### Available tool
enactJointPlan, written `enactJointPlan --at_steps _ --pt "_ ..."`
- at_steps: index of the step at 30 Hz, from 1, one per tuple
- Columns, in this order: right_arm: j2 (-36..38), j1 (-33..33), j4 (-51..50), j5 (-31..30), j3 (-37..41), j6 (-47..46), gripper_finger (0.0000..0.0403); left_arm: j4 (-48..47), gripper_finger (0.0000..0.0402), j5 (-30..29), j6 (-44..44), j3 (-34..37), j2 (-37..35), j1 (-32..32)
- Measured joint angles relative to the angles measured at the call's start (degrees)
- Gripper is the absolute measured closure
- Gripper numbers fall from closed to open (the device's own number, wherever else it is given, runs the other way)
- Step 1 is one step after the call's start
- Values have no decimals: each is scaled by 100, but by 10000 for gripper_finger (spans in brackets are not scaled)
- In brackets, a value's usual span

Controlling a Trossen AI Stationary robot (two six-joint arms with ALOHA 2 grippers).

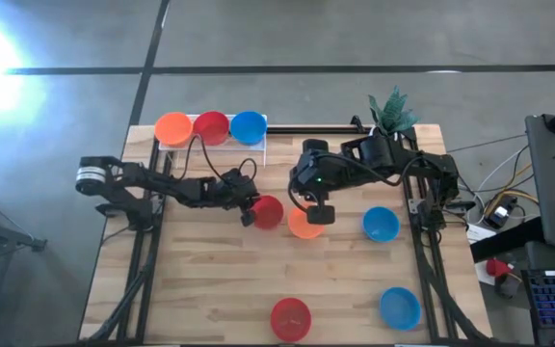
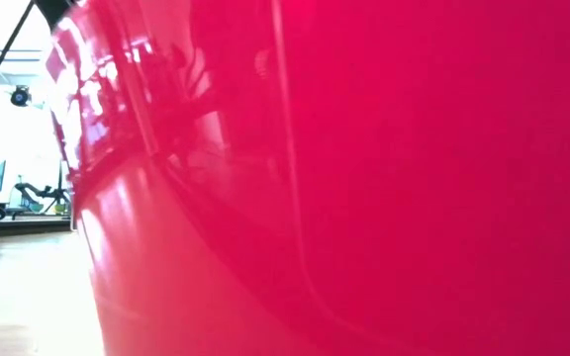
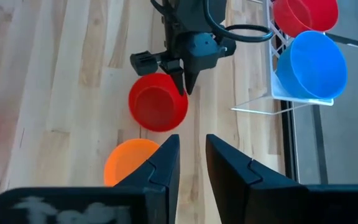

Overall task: Pick & Place Mini bowls
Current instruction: Stack the top red bowl on top of the red bowl on the shelf

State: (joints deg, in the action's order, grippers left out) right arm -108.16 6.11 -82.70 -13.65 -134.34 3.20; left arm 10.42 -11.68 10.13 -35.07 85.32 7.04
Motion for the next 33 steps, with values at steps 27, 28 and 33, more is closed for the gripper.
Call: enactJointPlan --at_steps 27,28,33 --pt "-2 -2 33 2 0 175 328 -20 335 4 524 249 63 -1" --pt "-2 -2 33 2 0 175 327 -24 335 7 548 251 63 -1" --pt "-2 0 43 1 0 175 321 -44 366 41 677 254 63 -1"
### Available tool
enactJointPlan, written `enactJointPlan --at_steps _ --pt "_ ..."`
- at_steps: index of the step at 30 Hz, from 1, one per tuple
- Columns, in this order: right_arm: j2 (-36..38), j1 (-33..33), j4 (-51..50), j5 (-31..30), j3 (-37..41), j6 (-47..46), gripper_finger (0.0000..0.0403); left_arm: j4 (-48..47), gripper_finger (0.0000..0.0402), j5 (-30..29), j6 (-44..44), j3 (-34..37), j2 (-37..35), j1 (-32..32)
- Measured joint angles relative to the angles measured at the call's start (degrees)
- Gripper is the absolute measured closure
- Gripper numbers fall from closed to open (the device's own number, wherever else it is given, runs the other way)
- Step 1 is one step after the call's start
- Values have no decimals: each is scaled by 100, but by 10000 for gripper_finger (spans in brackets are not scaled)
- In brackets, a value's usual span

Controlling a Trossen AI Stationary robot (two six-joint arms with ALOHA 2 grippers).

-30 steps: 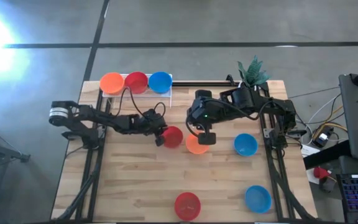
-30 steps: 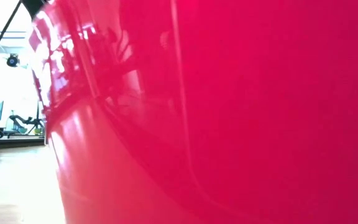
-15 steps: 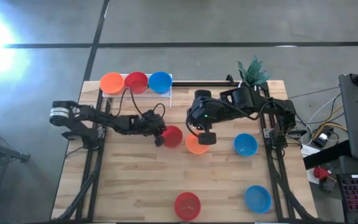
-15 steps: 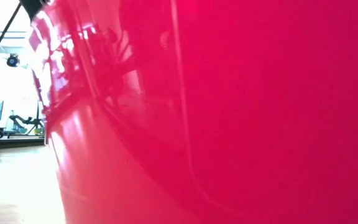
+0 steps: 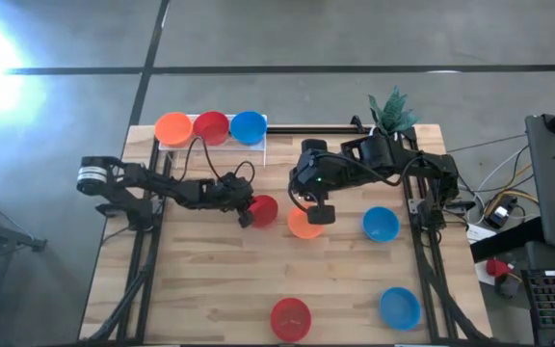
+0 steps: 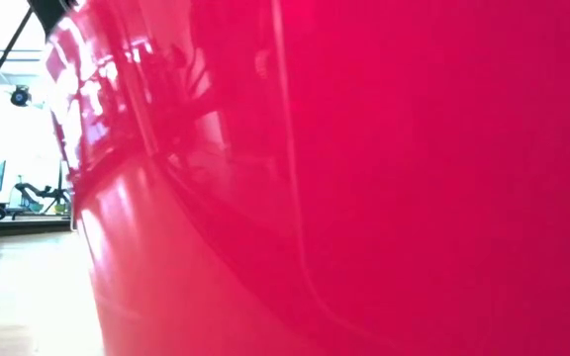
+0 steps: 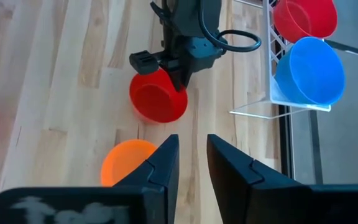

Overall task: Pick & Place Mini bowls
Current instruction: Stack the top red bowl on top of the red bowl on the shelf

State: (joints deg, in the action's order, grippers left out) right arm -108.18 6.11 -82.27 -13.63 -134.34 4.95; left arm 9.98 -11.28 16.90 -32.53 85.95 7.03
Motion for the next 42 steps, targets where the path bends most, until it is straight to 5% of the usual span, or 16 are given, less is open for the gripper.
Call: enactJointPlan --at_steps 11,30,42 --pt "-2 -2 23 -1 0 -26 333 -614 400 18 -218 -447 -175 0" --pt "-2 -2 181 1 0 -44 321 -4616 401 -36 -944 -3035 -1571 130" --pt "-2 -2 394 -4 0 -24 334 -6307 401 -41 -1332 -4824 -1714 990"
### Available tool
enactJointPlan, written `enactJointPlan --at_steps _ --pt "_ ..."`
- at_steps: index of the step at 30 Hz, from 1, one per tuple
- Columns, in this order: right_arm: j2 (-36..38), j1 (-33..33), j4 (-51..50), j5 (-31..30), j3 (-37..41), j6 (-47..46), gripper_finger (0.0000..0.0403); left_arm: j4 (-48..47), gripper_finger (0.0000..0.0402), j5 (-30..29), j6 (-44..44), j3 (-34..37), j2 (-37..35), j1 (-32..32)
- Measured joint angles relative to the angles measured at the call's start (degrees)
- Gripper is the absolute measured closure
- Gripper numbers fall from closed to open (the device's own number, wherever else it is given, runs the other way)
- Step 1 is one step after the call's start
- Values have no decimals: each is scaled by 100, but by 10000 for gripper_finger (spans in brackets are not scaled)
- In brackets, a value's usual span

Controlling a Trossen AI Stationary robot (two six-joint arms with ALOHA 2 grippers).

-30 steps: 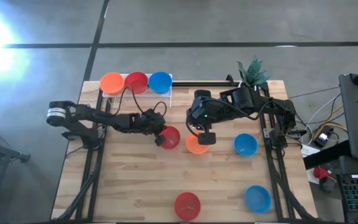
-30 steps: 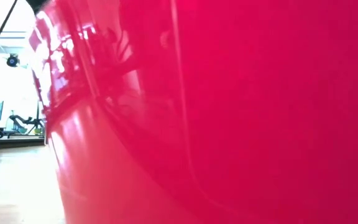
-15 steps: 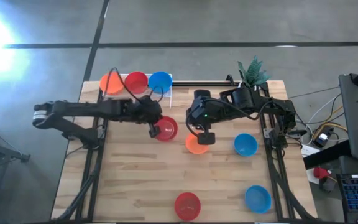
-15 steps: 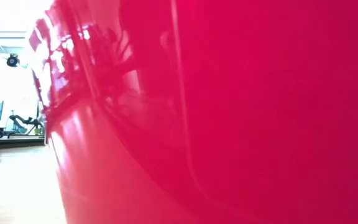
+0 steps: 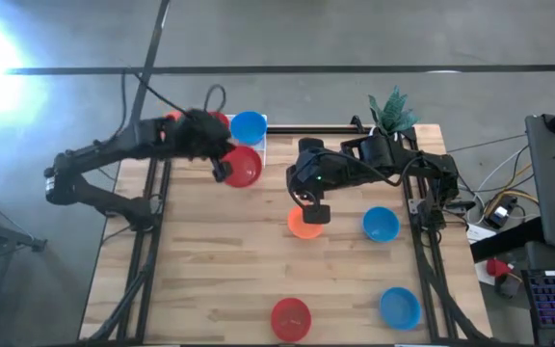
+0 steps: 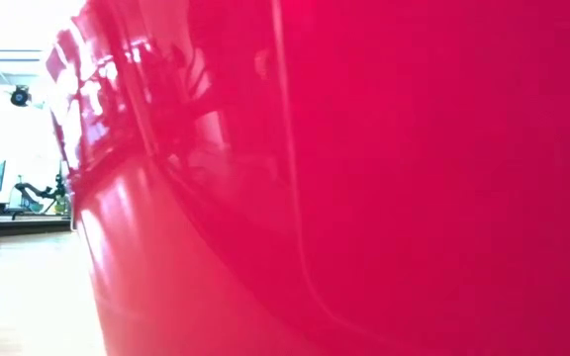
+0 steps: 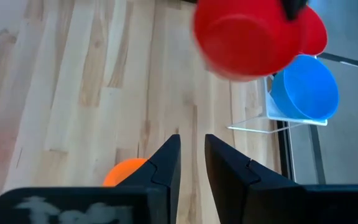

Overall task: Pick & Place Mini bowls
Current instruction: Stack the top red bowl on top of the red bowl on the shelf

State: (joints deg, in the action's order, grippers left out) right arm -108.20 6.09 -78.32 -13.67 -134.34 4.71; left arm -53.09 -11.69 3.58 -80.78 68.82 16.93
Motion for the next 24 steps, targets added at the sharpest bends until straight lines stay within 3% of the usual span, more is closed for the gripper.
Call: enactJointPlan --at_steps 13,24 --pt "0 2 17 -157 0 15 335 -334 401 22 -649 -423 5 2021" --pt "0 0 72 -162 0 19 335 -199 401 -432 -834 -297 419 2780"
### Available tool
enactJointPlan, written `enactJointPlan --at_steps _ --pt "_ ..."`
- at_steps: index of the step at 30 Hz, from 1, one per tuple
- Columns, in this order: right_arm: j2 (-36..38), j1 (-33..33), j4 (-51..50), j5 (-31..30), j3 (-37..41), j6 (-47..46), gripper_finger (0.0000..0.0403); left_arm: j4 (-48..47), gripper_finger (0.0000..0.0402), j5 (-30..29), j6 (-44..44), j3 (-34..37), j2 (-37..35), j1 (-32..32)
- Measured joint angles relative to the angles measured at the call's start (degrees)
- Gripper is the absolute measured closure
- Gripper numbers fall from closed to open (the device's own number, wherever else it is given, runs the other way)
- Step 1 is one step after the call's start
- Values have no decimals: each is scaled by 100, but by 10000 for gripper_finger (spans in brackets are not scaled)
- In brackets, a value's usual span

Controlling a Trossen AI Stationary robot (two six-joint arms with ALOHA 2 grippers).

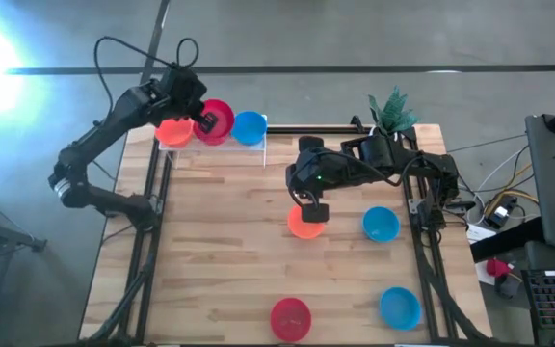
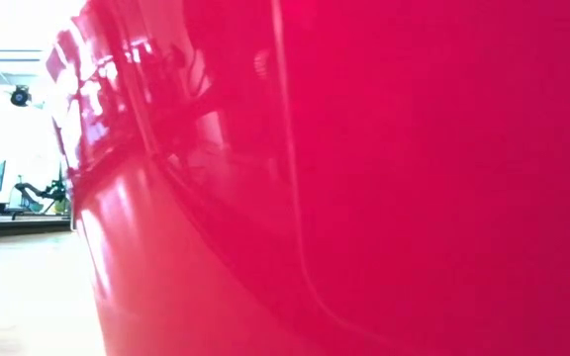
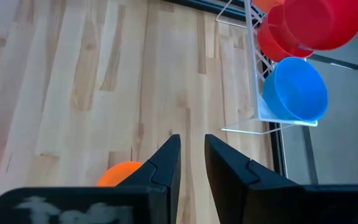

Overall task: Pick & Place Mini bowls
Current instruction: Stack the top red bowl on top of the red bowl on the shelf

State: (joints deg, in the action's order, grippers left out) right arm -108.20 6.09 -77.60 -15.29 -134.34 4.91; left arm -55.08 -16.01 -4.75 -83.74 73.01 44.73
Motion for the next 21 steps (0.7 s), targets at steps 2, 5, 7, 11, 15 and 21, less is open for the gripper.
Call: enactJointPlan --at_steps 2,5,7,11,15,21 --pt "0 2 0 2 0 0 335 -1 401 -121 -60 2 104 39" --pt "0 0 0 0 0 -5 335 -1 401 -153 -116 7 182 90" --pt "0 0 0 1 0 -22 335 -1 401 -154 -116 7 217 92" --pt "0 0 0 2 0 -18 335 -18 401 -151 -117 7 272 95" --pt "0 0 1 2 0 -1 335 -96 401 -151 -124 7 341 96" --pt "0 0 0 2 0 0 335 -115 397 -151 -128 9 412 96"
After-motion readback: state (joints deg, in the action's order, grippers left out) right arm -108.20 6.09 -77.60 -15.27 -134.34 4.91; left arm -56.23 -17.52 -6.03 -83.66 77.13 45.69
